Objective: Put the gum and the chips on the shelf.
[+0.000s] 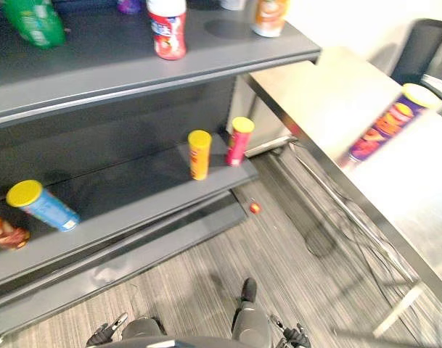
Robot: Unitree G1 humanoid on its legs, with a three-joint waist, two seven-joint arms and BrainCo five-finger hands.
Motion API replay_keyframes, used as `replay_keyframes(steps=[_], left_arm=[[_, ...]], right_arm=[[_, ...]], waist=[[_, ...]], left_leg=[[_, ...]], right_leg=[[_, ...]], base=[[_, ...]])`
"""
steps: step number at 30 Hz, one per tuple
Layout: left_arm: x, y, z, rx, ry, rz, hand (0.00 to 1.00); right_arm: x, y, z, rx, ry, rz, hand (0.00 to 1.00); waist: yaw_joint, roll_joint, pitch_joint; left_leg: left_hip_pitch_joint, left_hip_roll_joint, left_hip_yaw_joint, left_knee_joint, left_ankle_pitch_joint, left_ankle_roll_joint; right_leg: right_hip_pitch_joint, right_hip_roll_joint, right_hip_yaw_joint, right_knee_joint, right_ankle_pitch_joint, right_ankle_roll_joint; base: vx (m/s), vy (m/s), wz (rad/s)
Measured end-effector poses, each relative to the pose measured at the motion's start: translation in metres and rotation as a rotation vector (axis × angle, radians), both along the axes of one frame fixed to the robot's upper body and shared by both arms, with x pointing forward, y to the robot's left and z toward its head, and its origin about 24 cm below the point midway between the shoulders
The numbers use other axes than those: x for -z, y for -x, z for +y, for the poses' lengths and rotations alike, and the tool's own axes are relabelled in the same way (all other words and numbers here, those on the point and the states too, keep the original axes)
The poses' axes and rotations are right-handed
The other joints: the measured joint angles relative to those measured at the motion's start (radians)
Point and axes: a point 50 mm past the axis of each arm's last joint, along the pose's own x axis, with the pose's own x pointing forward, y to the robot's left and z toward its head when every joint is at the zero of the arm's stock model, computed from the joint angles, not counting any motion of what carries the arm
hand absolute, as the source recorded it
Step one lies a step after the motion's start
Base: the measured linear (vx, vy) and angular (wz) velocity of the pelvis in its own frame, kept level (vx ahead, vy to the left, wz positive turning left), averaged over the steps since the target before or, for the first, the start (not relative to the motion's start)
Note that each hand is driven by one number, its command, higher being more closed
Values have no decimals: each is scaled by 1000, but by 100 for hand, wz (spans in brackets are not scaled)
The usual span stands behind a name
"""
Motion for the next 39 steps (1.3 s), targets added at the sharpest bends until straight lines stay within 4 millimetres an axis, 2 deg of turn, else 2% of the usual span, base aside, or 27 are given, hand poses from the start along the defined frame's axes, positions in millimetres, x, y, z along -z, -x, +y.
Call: replay_keyframes(steps=[2,4,5,8,12,14,17,20,30,32,34,37,38,39], left_arm=[[-2,-2,2,31,-11,-11,0],[-4,-12,4,44,-18,-41,0],[-5,-16,4,53,-17,-53,0],[-7,-30,-4,100,-2,-82,0],[-7,-47,-20,134,40,-125,0],[-7,-48,-23,140,48,-126,0],[-7,-48,-26,135,57,-127,0],[-6,-48,-27,119,62,-129,0],[-5,-45,-26,76,68,-116,0],[-4,-45,-29,71,78,-114,0],[-4,-46,-33,59,88,-116,0],[-3,-44,-33,-1,103,-119,0],[-3,-43,-32,-40,114,-127,0],[-5,-45,-30,-51,106,-149,0]], right_arm=[[2,5,3,-9,-11,27,0],[4,6,4,-13,-20,38,0],[4,1,4,-24,-22,36,0],[4,2,2,-28,-17,43,0],[4,0,0,-62,-10,59,0],[4,-2,-1,-69,-4,55,0],[3,-3,-4,-71,2,50,0],[2,-8,-5,-65,-1,32,0],[2,-6,-5,56,-32,5,0],[-1,-15,-11,62,-17,-25,0],[-3,-19,-13,86,-11,-55,0],[-2,-19,-11,112,-24,-64,0],[-2,-17,-10,119,-28,-63,0],[-2,-17,-9,109,-31,-62,0]], waist=[[1,-7,-1],[2,-20,-4],[2,-34,-7],[-6,-16,-5],[-8,-11,-4],[-26,1,1],[-27,16,7],[-28,25,17],[-30,35,29],[-32,59,48],[-35,72,62],[-52,67,78],[-53,64,79],[-52,51,83]], left_leg=[[52,-17,91,-71,36,4],[44,-39,144,-83,54,4],[46,-48,182,-97,73,-2],[49,-52,206,-148,137,-21],[48,-33,219,-164,174,-47],[51,-12,211,-163,195,-56],[51,-6,206,-183,213,-59],[51,-12,211,-195,220,-57],[89,-27,217,-214,221,-56],[103,-15,236,-204,223,-55],[115,1,246,-179,223,-55],[140,63,263,-68,223,-55],[138,110,234,29,229,-46],[84,141,107,146,246,-9]], right_leg=[[88,-34,-75,86,-2,-1],[140,-70,-113,79,6,16],[159,-56,-127,-5,0,36],[183,-8,-144,-164,8,49],[219,51,-149,-298,25,78],[235,80,-148,-322,30,81],[244,103,-140,-367,52,68],[243,110,-124,-398,77,63],[258,102,-107,-395,80,66],[231,104,-87,-327,57,47],[208,100,-67,-263,22,41],[200,108,-34,-183,-49,25],[202,124,6,-153,-77,13],[200,133,57,-137,-86,0]], base=[[2,33,-103],[23,-89,-93],[5,-167,-99],[-68,-209,-67],[-101,-208,-26],[-160,-139,-4],[-149,-80,-4],[-88,-14,-13],[-21,34,-6],[2,12,-25],[-12,-7,-34],[-14,-75,-41],[-11,-129,-85],[-2,-137,-97]])
